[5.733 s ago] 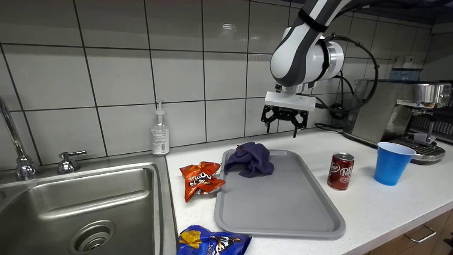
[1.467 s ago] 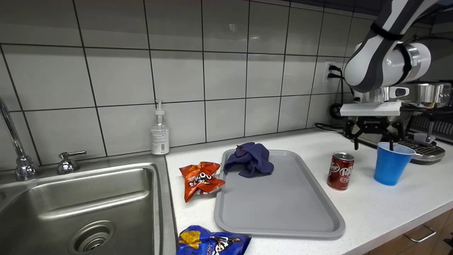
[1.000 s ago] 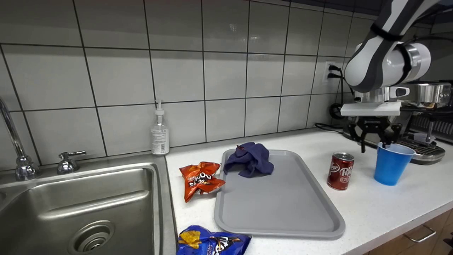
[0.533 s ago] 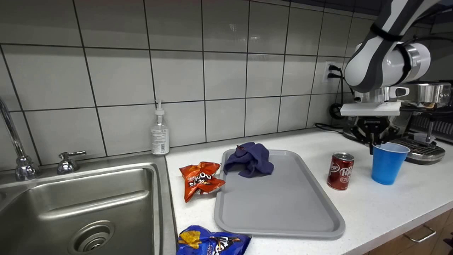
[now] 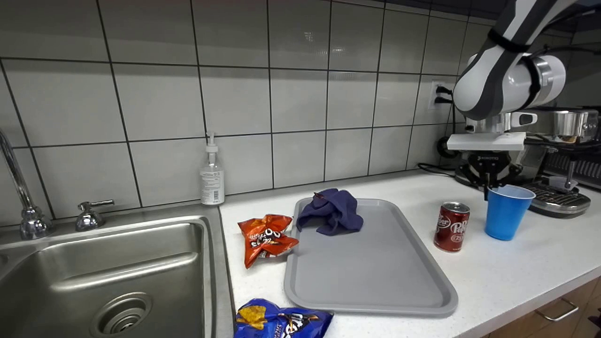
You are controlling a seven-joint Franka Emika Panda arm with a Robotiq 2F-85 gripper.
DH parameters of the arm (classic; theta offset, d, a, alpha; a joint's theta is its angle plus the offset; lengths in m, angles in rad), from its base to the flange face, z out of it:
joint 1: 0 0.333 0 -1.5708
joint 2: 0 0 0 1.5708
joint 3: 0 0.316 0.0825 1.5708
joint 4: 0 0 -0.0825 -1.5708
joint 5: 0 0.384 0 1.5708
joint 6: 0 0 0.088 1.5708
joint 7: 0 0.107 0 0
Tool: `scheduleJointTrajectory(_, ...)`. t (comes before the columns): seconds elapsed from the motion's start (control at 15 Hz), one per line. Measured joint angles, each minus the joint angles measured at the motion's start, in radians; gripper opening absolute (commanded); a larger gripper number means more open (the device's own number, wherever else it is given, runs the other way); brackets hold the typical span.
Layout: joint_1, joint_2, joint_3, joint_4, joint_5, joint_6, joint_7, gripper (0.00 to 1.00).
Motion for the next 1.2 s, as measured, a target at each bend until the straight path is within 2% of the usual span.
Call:
scheduleJointTrajectory(0.67, 0.011, -0.034, 0.121, 0.053, 0.050, 0.027, -0.040, 0.01)
scheduleJointTrajectory(1.2, 0.024, -0.052, 0.204, 0.088, 0.142, 0.041, -0.124, 0.01)
